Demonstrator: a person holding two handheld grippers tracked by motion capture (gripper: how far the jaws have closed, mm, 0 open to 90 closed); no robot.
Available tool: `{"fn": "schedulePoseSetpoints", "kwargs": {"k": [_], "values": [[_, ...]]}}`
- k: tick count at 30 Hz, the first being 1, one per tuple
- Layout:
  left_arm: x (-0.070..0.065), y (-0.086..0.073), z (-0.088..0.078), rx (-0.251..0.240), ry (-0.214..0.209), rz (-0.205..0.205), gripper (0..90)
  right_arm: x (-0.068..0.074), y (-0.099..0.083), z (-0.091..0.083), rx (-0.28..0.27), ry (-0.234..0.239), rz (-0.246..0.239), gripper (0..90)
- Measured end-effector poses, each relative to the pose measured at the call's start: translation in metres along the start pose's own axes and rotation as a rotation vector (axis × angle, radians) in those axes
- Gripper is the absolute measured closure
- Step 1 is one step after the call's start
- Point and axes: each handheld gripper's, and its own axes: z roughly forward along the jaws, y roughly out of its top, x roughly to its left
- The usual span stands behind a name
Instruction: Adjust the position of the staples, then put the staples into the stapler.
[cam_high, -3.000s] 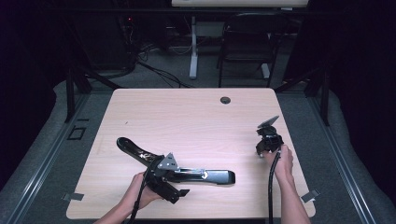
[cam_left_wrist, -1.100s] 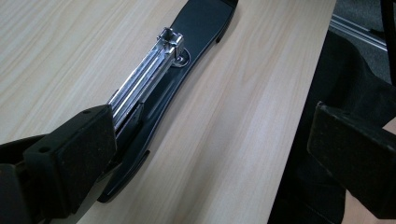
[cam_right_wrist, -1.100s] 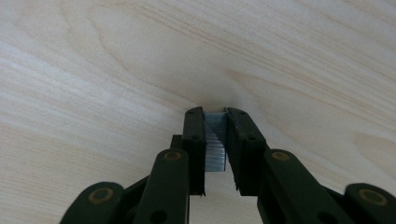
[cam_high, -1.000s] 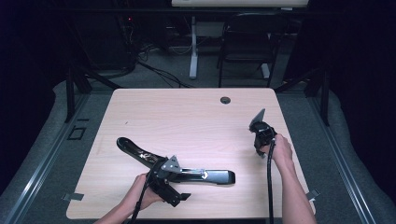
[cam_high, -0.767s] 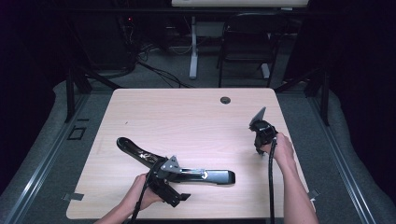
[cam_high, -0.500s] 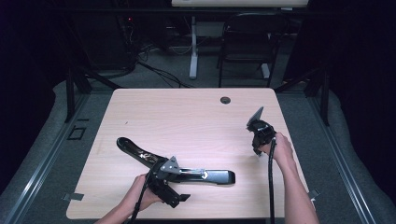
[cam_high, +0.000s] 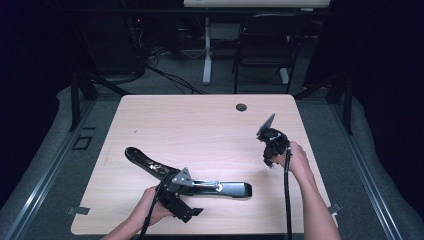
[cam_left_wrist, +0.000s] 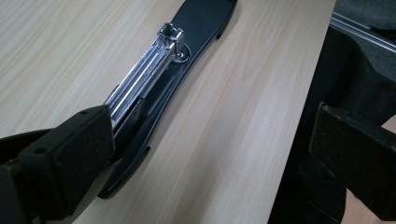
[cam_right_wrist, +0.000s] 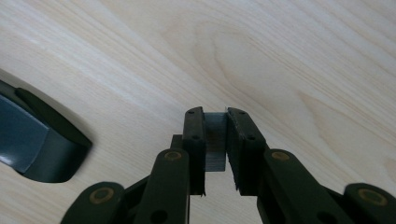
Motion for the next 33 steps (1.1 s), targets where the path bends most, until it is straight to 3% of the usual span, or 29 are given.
{"fn": "schedulePoseSetpoints", "kwargs": {"k": [2,3,5,6,9,12,13,14,15,16,17,21,22,23,25,33], "values": [[0.000,0.000,0.000,-0.001,-0.002,0.000,0.0,0.003,-0.001,0.000,-0.022,0.011,0.004,78.4],[0.000,0.000,0.000,-0.001,-0.002,0.000,0.0,0.004,0.000,-0.003,-0.001,0.010,-0.019,78.4],[0.000,0.000,0.000,-0.001,-0.001,0.002,0.0,0.008,0.000,-0.003,-0.031,0.020,-0.021,78.4],[0.000,0.000,0.000,-0.001,0.000,0.003,0.0,0.009,0.001,-0.005,-0.012,0.019,-0.045,78.4],[0.000,0.000,-0.001,-0.003,0.000,0.002,0.0,0.017,0.001,-0.005,-0.045,0.041,-0.040,78.4],[0.000,0.000,-0.001,-0.003,-0.002,0.003,0.0,0.021,0.003,-0.009,-0.015,0.041,-0.084,78.4],[0.000,0.000,-0.001,-0.002,-0.002,0.002,0.0,0.023,0.003,-0.009,-0.026,0.044,-0.079,78.4],[0.000,-0.001,-0.001,-0.003,-0.003,0.001,0.0,0.023,0.005,-0.012,0.002,0.037,-0.109,78.4],[0.000,0.000,-0.001,-0.002,-0.004,0.002,0.0,0.028,0.003,-0.008,-0.052,0.054,-0.066,78.4],[0.000,0.000,0.000,-0.003,-0.004,0.002,0.0,0.028,0.005,-0.012,-0.014,0.048,-0.103,78.4],[0.000,0.000,0.000,-0.003,-0.004,0.001,0.0,0.029,0.006,-0.012,-0.013,0.045,-0.110,78.4],[-0.001,-0.001,0.000,-0.005,-0.005,0.001,0.0,0.036,0.007,-0.015,-0.020,0.053,-0.127,78.4],[-0.001,-0.001,0.000,-0.006,-0.005,0.001,0.0,0.039,0.006,-0.015,-0.043,0.063,-0.106,78.4],[-0.001,-0.001,-0.001,-0.008,-0.006,0.003,0.0,0.040,0.008,-0.017,-0.020,0.054,-0.139,78.4],[-0.001,-0.001,-0.001,-0.011,-0.006,0.004,0.0,0.044,0.008,-0.018,-0.047,0.065,-0.131,78.4],[0.000,-0.002,-0.002,-0.017,-0.011,-0.001,0.0,0.052,0.010,-0.024,-0.035,0.075,-0.180,78.4]]}}
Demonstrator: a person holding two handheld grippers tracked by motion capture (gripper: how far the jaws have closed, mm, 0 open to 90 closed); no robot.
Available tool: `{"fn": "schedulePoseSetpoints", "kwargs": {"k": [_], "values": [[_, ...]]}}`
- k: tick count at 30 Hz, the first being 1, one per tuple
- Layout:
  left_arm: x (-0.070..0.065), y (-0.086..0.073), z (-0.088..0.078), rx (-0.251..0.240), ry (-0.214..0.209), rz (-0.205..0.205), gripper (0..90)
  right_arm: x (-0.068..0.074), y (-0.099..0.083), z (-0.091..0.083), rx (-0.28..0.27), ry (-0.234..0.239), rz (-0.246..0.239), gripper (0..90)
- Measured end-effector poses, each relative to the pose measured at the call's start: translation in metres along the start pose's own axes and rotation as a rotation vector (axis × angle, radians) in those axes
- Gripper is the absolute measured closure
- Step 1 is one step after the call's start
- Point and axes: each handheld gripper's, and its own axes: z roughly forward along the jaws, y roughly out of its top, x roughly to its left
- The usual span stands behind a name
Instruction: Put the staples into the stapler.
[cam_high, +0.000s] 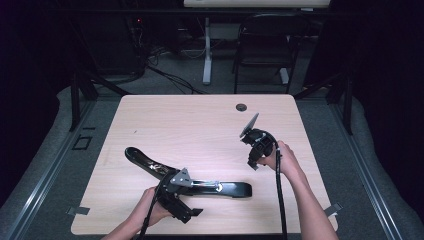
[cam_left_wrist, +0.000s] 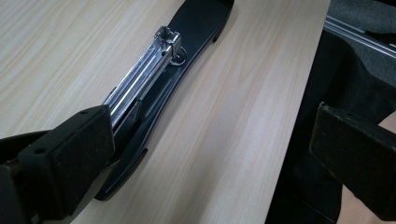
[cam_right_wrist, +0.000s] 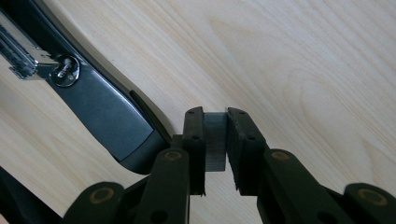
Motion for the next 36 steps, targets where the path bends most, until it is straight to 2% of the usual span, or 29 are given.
{"fn": "schedulePoseSetpoints", "kwargs": {"k": [2,3,5,7,8,9,22,24,25,27,28,29,30,36], "values": [[0.000,0.000,0.000,-0.001,-0.001,0.001,0.0,0.002,0.001,-0.001,0.004,0.013,-0.003,78.4],[0.001,0.000,0.000,0.000,-0.001,0.002,0.0,0.005,0.000,0.002,-0.035,0.018,0.018,78.4],[0.001,0.001,0.000,0.001,-0.004,0.003,0.0,0.005,0.003,-0.001,0.000,0.018,-0.014,78.4],[0.001,0.001,0.000,-0.002,-0.004,0.003,0.0,0.007,0.004,-0.003,0.007,0.011,-0.023,78.4],[0.001,0.001,0.000,-0.003,-0.004,0.003,0.0,0.009,0.003,-0.003,-0.014,0.012,-0.012,78.4],[0.001,0.002,0.000,-0.002,-0.004,0.005,0.0,0.010,0.004,-0.004,-0.010,0.017,-0.030,78.4],[-0.001,0.009,-0.003,-0.010,-0.018,0.006,0.0,0.028,0.013,-0.010,-0.004,0.032,-0.089,78.4],[-0.001,0.009,-0.003,-0.008,-0.013,0.005,0.0,0.032,0.015,-0.011,-0.007,0.030,-0.100,78.4],[0.000,0.008,-0.002,-0.022,-0.036,-0.004,0.0,0.033,0.016,-0.011,-0.006,0.031,-0.114,78.4],[-0.001,0.007,-0.002,-0.023,-0.033,-0.002,0.0,0.036,0.018,-0.012,-0.005,0.032,-0.114,78.4],[-0.002,0.007,-0.003,-0.013,-0.019,-0.001,0.0,0.037,0.018,-0.012,-0.009,0.040,-0.123,78.4],[-0.003,0.006,-0.003,-0.014,-0.018,-0.001,0.0,0.037,0.019,-0.012,-0.009,0.029,-0.140,78.4],[-0.003,0.004,-0.002,-0.015,-0.036,0.001,0.0,0.038,0.019,-0.011,-0.016,0.039,-0.129,78.4],[-0.005,-0.003,-0.004,-0.009,-0.038,0.002,0.0,0.043,0.022,-0.012,-0.019,0.044,-0.163,78.4]]}}
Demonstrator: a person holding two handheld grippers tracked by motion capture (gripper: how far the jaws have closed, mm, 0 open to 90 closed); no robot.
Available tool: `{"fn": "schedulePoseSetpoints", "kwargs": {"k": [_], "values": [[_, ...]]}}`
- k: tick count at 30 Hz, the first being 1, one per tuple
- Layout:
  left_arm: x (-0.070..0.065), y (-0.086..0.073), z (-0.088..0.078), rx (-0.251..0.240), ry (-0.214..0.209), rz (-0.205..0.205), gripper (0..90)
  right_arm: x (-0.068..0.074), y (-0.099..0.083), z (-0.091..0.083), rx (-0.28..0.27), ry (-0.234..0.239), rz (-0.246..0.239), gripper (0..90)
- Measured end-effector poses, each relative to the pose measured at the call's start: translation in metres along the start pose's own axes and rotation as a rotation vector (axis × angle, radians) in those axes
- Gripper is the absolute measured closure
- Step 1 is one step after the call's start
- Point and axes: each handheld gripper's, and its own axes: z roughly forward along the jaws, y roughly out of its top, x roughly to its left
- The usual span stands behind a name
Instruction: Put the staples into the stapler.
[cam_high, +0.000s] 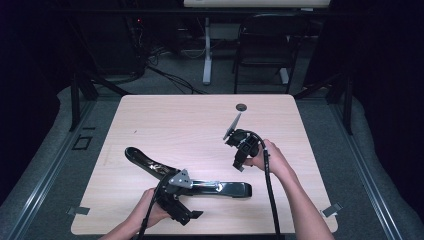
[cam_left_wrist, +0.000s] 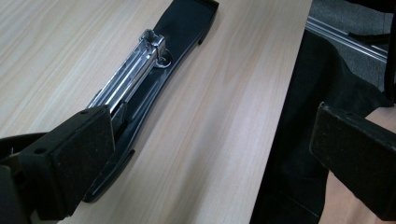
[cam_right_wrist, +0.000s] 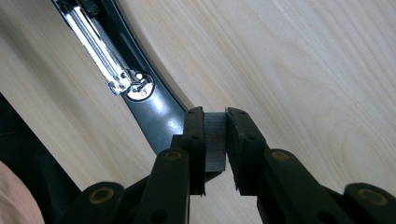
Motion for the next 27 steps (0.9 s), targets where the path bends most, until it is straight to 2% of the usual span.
{"fn": "schedulePoseSetpoints", "kwargs": {"k": [4,5,6,9,11,12,22,23,25,27], "values": [[0.000,-0.004,-0.001,-0.013,-0.006,-0.003,0.0,0.003,0.001,-0.002,-0.002,0.001,-0.005,78.4],[-0.001,-0.004,-0.003,-0.007,0.008,-0.002,0.0,0.004,0.002,-0.002,-0.002,0.004,-0.007,78.4],[0.000,-0.005,-0.003,-0.015,-0.009,-0.003,0.0,0.004,0.002,-0.002,-0.002,0.001,-0.010,78.4],[0.001,-0.009,-0.005,-0.016,0.008,-0.010,0.0,0.006,0.002,-0.003,-0.009,0.009,-0.018,78.4],[0.002,-0.010,-0.005,-0.028,-0.004,-0.016,0.0,0.007,0.003,-0.003,-0.023,0.012,-0.020,78.4],[0.002,-0.011,-0.005,-0.027,-0.004,-0.015,0.0,0.008,0.004,-0.004,-0.011,0.006,-0.034,78.4],[0.003,-0.011,-0.006,-0.035,-0.003,-0.005,0.0,0.018,0.008,-0.006,-0.036,0.015,-0.070,78.4],[0.002,-0.011,-0.006,-0.028,0.012,-0.001,0.0,0.019,0.009,-0.007,-0.041,0.017,-0.071,78.5],[0.001,-0.011,-0.006,-0.027,0.012,0.002,0.0,0.020,0.010,-0.009,-0.035,0.017,-0.083,78.4],[0.001,-0.012,-0.005,-0.032,-0.003,0.000,0.0,0.023,0.011,-0.009,-0.044,0.023,-0.086,78.4]]}}
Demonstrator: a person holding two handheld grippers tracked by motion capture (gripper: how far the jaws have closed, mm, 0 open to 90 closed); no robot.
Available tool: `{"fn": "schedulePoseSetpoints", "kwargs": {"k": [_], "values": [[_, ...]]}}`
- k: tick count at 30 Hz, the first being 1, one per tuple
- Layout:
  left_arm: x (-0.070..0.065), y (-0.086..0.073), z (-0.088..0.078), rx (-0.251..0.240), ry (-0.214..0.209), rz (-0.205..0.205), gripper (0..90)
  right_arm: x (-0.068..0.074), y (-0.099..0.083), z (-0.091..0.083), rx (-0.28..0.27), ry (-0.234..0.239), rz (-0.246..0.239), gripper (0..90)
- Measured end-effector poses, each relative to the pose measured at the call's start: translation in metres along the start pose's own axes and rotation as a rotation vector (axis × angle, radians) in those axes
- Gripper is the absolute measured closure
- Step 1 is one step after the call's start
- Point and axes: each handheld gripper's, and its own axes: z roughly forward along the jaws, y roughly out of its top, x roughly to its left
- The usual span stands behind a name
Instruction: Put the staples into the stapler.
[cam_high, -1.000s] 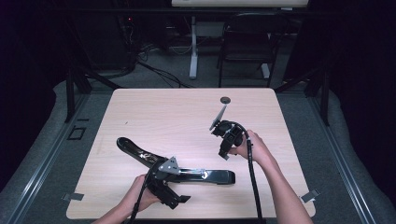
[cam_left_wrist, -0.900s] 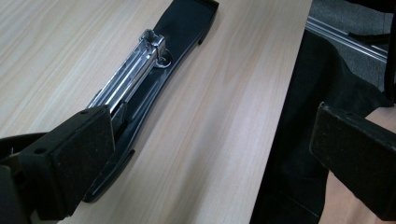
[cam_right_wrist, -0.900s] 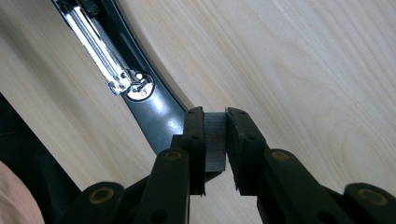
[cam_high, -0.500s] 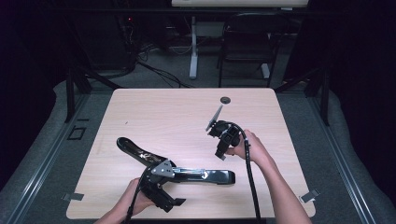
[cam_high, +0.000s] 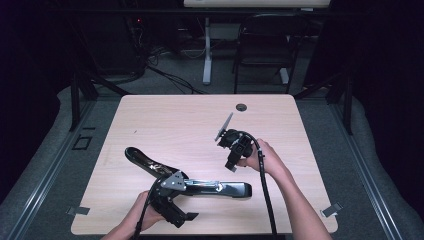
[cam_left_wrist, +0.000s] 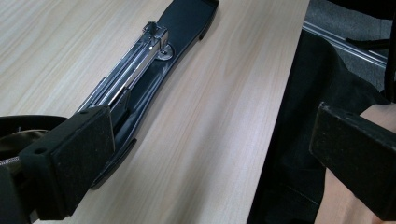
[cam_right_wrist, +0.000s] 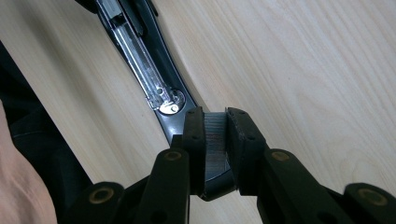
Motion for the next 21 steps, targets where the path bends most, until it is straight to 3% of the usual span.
{"fn": "schedulePoseSetpoints", "kwargs": {"k": [16,21], "values": [[0.000,-0.001,-0.001,0.013,0.015,0.005,0.0,0.017,0.005,-0.007,-0.044,0.047,-0.062,78.4],[0.001,-0.002,-0.001,0.006,-0.001,0.000,0.0,0.022,0.008,-0.006,-0.052,0.052,-0.088,78.4]]}}
